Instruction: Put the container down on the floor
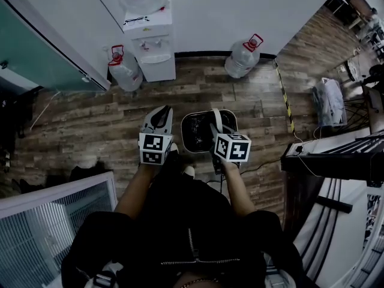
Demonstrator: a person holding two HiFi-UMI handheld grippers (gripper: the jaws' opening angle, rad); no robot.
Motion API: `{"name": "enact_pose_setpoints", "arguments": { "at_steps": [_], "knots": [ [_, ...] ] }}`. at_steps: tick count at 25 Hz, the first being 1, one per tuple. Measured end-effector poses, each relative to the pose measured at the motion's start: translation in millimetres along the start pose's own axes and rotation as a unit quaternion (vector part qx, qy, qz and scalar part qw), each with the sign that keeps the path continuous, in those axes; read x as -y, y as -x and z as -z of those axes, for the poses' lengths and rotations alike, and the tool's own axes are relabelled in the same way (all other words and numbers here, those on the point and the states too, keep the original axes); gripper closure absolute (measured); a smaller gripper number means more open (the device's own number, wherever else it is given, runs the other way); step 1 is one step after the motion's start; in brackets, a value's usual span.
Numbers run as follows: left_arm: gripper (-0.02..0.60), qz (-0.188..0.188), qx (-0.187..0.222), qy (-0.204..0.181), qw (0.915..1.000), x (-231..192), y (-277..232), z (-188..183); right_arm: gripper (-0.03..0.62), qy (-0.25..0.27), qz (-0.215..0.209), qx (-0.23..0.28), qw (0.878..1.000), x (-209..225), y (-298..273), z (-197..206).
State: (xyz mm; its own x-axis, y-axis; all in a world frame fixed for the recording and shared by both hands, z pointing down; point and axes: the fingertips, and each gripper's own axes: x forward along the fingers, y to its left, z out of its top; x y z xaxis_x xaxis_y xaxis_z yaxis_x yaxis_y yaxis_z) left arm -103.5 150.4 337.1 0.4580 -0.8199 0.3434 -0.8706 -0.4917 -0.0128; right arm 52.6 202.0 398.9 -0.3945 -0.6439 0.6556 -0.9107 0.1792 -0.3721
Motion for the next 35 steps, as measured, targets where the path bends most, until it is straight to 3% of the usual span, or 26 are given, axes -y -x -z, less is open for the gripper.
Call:
{"name": "enact_pose_setpoints", "arguments": {
  "at_steps": [22, 35],
  "knots": [
    [0.543, 0.053, -0.008, -0.007, 0.9985, -90.9, -97.1, -22.6, 0.563, -0.024, 0.023, 0.003, 0.999, -11.0, -96.3, -99.0],
    [0.543, 0.077, -0.021, -0.012, 0.9967, -111.8, -126.2, -19.5, 0.563, -0.054, 0.032, 0.013, 0.998, -4.6, -116.6, -123.2]
  ]
}}
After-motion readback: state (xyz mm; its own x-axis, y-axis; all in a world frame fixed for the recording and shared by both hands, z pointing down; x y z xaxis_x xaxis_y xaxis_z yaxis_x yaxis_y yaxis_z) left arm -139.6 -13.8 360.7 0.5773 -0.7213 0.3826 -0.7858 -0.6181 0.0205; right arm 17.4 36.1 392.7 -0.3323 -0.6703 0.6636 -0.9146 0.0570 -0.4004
